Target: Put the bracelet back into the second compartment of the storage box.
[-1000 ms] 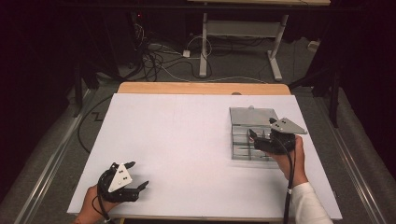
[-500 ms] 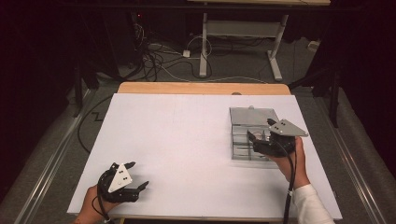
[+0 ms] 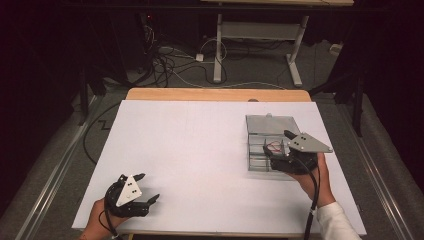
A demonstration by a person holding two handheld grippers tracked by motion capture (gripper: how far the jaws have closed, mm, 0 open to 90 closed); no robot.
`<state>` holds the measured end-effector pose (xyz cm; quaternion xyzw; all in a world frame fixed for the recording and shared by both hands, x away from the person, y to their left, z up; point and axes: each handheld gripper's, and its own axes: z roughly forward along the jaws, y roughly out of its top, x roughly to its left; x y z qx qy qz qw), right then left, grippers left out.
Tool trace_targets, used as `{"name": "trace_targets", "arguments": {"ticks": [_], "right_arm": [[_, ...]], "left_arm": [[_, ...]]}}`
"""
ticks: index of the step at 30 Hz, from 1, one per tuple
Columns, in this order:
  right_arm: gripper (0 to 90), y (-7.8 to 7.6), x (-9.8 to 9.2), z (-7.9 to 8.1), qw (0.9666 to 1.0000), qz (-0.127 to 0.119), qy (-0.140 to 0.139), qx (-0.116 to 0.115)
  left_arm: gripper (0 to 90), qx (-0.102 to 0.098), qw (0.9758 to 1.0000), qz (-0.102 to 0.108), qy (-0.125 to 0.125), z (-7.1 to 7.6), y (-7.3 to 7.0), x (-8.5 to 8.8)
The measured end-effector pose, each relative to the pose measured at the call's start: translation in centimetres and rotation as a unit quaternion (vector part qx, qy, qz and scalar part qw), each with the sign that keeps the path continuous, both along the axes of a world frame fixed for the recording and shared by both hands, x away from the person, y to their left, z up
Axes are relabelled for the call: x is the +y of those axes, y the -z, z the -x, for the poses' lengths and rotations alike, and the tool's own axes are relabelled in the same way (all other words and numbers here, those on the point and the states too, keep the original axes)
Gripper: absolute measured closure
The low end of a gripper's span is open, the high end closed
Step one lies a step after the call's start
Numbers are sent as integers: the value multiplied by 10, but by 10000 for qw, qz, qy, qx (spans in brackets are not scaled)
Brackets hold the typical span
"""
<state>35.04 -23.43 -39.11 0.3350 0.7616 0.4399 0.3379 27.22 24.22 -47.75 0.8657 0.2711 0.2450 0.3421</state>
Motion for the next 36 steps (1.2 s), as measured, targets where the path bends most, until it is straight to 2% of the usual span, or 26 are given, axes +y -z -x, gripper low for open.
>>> {"name": "trace_targets", "arguments": {"ticks": [21,36], "right_arm": [[172,-5,-5,26,9993,73,-318,-162],[173,1,-14,41,9981,202,-535,-214]], "left_arm": [[191,26,10000,-30,9,0,1,-1],[191,52,9999,-96,20,-1,2,-3]]}}
